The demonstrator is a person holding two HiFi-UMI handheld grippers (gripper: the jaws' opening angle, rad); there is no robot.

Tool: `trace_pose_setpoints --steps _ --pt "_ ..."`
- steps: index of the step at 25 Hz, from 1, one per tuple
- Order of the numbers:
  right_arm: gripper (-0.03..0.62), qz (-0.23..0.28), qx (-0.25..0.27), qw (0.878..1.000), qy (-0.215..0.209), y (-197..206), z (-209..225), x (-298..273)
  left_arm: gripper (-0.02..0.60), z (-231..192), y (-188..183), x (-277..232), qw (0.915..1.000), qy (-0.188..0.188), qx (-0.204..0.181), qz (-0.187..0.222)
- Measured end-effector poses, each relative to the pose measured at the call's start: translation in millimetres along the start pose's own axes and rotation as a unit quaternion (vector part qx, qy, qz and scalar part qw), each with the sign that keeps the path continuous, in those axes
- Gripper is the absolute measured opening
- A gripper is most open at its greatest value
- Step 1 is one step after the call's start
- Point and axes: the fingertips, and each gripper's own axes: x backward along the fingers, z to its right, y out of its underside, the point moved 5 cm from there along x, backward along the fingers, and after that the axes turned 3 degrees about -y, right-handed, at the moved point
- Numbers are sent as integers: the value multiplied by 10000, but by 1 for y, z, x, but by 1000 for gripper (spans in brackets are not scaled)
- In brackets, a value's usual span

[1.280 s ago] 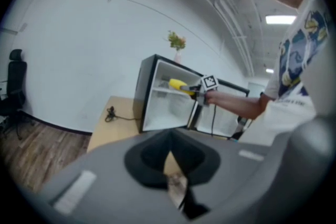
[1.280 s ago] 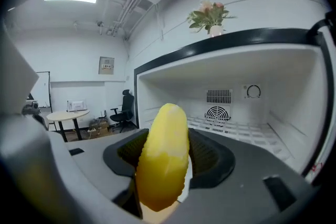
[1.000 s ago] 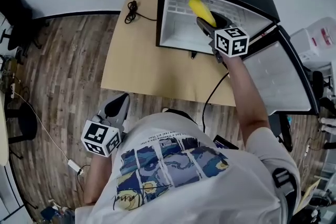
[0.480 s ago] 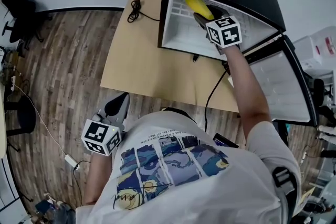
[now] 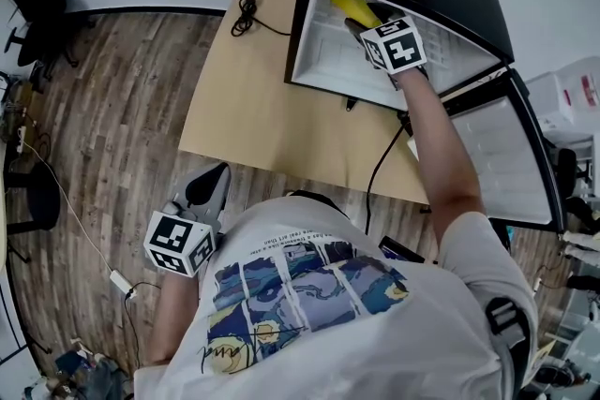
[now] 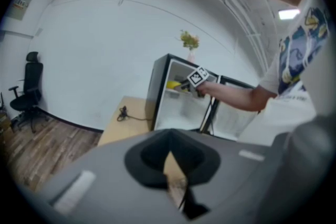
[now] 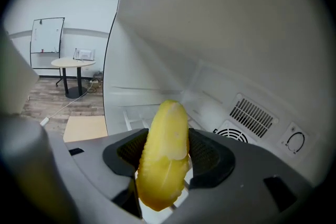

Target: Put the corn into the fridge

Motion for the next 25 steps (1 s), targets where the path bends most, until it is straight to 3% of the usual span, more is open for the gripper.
trace_pose_setpoints --steps 9,25 --pt "239 -121 211 9997 -4 -9 1 -13 9 -5 9 9 9999 -104 111 -29" --pt "242 -73 100 9998 154 -9 0 -14 9 -14 21 31 9996 -166 228 -33"
